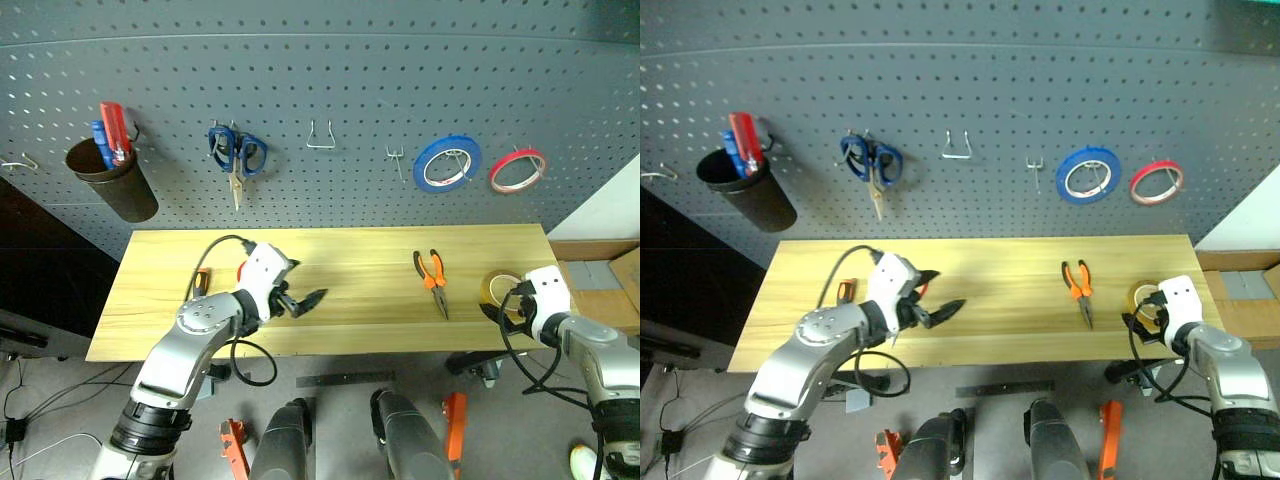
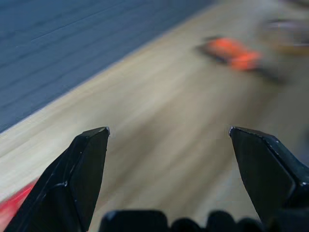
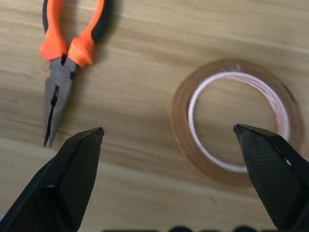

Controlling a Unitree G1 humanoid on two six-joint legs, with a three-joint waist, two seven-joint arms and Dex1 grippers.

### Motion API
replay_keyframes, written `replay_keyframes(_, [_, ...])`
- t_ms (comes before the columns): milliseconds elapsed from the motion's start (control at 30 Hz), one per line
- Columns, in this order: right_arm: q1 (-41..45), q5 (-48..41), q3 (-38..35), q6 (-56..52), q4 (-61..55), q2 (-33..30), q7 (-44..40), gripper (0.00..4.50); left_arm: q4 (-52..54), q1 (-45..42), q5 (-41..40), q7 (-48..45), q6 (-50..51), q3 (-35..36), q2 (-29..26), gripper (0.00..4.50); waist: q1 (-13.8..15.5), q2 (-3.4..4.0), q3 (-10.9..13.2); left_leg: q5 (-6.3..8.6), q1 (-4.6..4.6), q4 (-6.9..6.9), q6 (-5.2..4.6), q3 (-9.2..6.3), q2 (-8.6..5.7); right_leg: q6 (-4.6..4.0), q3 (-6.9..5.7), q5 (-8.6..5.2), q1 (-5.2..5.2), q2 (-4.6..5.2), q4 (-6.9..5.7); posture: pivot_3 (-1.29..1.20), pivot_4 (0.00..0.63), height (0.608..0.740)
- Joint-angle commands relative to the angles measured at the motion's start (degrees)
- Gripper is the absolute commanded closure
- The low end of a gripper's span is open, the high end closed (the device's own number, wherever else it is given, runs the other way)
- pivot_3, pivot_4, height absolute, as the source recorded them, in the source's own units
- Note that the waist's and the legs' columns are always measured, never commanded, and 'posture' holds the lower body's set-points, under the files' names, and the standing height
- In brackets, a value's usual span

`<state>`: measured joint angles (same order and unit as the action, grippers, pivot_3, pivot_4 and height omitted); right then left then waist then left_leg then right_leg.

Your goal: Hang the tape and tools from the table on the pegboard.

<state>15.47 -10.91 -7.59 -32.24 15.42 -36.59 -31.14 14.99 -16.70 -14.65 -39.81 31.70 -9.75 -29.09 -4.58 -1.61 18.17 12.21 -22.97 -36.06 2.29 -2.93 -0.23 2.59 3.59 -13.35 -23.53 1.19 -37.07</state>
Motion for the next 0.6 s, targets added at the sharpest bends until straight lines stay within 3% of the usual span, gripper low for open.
replay_keyframes(33, [5.63, 1.88, 0.63, 0.94, 7.39, -0.96, -0.15, 0.00, -0.94, -3.46, 0.57, -4.92, -3.68, -3.36, -0.14, 0.22, -0.19, -0.11, 0.64, 0.00, -0.01, -0.02, 0.00, 0.05, -0.01, 0.04, 0.05, 0.02, -0.01, 0.00, 0.02, -0.12, 0.388, 0.740])
replay_keyframes(467, [23.89, 9.19, 7.03, 8.01, 41.19, -1.11, -6.68, 0.00, -5.05, -6.16, 3.55, -10.74, -10.74, -6.47, -0.12, 0.22, -0.39, -0.35, 1.25, 0.19, -0.53, -0.08, -0.19, 0.39, -0.04, 0.12, 0.40, 0.14, -0.64, 0.06, 0.05, -0.10, 0.378, 0.740])
replay_keyframes(600, [26.55, 11.60, 9.39, 6.99, 47.07, -0.76, -9.26, 0.89, -4.46, -5.76, 2.81, -12.28, -11.66, -6.18, 0.08, 0.20, -0.37, -0.47, 1.31, 0.19, -0.53, -0.10, -0.19, 0.37, -0.03, 0.16, 0.38, 0.12, -0.62, 0.06, 0.06, -0.09, 0.372, 0.740])
